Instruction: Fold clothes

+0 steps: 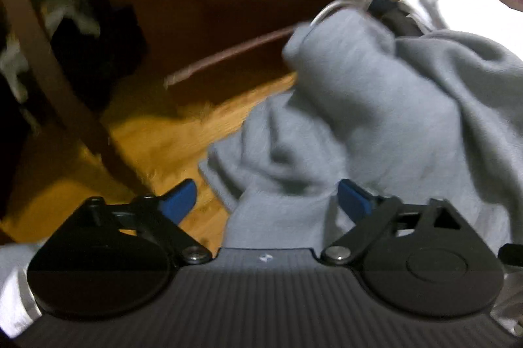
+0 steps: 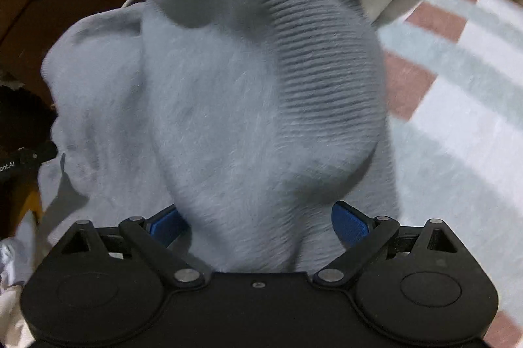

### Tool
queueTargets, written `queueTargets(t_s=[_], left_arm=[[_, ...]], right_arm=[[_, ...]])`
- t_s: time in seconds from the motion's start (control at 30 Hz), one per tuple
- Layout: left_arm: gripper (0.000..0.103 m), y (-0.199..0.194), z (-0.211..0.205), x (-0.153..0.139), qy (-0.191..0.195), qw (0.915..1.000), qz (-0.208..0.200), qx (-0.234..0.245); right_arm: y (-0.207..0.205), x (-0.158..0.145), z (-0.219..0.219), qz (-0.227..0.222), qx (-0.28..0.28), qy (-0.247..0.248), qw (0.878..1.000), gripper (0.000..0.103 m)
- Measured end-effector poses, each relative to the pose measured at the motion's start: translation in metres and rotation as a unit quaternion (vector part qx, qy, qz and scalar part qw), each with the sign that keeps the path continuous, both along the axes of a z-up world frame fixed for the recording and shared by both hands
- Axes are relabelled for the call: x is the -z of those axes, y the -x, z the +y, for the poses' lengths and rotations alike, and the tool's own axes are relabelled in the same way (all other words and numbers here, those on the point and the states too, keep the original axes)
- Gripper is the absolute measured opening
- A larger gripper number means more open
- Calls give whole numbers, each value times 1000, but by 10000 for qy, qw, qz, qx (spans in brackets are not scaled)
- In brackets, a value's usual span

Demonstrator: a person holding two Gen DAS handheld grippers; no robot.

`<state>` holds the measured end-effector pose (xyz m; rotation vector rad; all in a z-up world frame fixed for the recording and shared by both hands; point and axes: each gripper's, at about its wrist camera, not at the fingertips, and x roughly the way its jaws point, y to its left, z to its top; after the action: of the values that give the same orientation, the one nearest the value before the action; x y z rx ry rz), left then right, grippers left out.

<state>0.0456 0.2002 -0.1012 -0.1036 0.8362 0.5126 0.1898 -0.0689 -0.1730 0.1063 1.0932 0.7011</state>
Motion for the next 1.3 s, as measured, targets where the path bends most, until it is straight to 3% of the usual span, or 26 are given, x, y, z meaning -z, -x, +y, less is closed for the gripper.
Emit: queueTargets(t_s=[0.07,0.13,0.17,0.2,0.23,0.3,0.33,0.37,0.4,0.5,0.6,0.7,0.77,0.83,0.9,1.0,1.13,1.23,1.3], left_arm=[[95,-2,20,15,616,9976,276,-149],[97,-8,31,33,1136,9922,492,-132],[97,-13,35,45,1406,9879,653,-106],[97,-15,35,53,1521,9859,688,-77],[94,-17,35,60,1628,9840,716,-48],[52,-12,36,60,1973,9795,394,59],[46,-10,32,55,1839,9823,327,145],[29,-8,27,50,1691,9850,265,232],[21,-6,20,45,1448,9886,208,363],[17,-1,-3,27,770,9947,116,669],[16,4,-26,9,125,9956,67,922],[15,8,-30,-12,423,9923,-294,1130],[14,15,-32,-23,801,9850,-548,1424],[12,19,-34,-40,1443,9649,-923,1993],[12,23,-42,-52,1732,9533,-991,2266],[10,24,-47,-57,2179,9401,-1156,2352],[8,23,-61,-57,1873,9468,-1168,2342],[8,22,-67,-55,1765,9492,-1090,2366],[8,23,-68,-52,1790,9518,-975,2290]], right_arm=[[9,0,3,-67,-189,-225,9995,97],[14,-1,7,-234,-317,-226,9990,76],[17,-1,9,-356,-359,-178,9986,47],[20,-4,9,-530,-372,-180,9977,29],[23,-10,7,-738,-351,-323,9961,27],[33,-22,-1,-984,-392,-660,9922,16],[37,-27,-5,-1069,-438,-762,9904,16],[39,-30,-7,-1096,-489,-791,9896,14],[41,-33,-10,-1085,-540,-823,9892,14],[38,-39,-23,-832,-578,-1110,9886,12],[36,-42,-36,-387,-611,-1549,9853,12],[48,-52,-50,-295,-742,-1833,9798,12],[56,-60,-54,-319,-863,-1950,9765,11],[61,-69,-59,-386,-939,-2089,9727,11],[66,-77,-67,-392,-933,-2201,9702,3],[67,-85,-68,-493,-789,-2134,9725,3],[75,-90,-73,-915,-621,-1435,9835,3],[78,-94,-78,-1025,-740,-1256,9840,18],[82,-96,-76,-1085,-834,-1256,9826,70]])
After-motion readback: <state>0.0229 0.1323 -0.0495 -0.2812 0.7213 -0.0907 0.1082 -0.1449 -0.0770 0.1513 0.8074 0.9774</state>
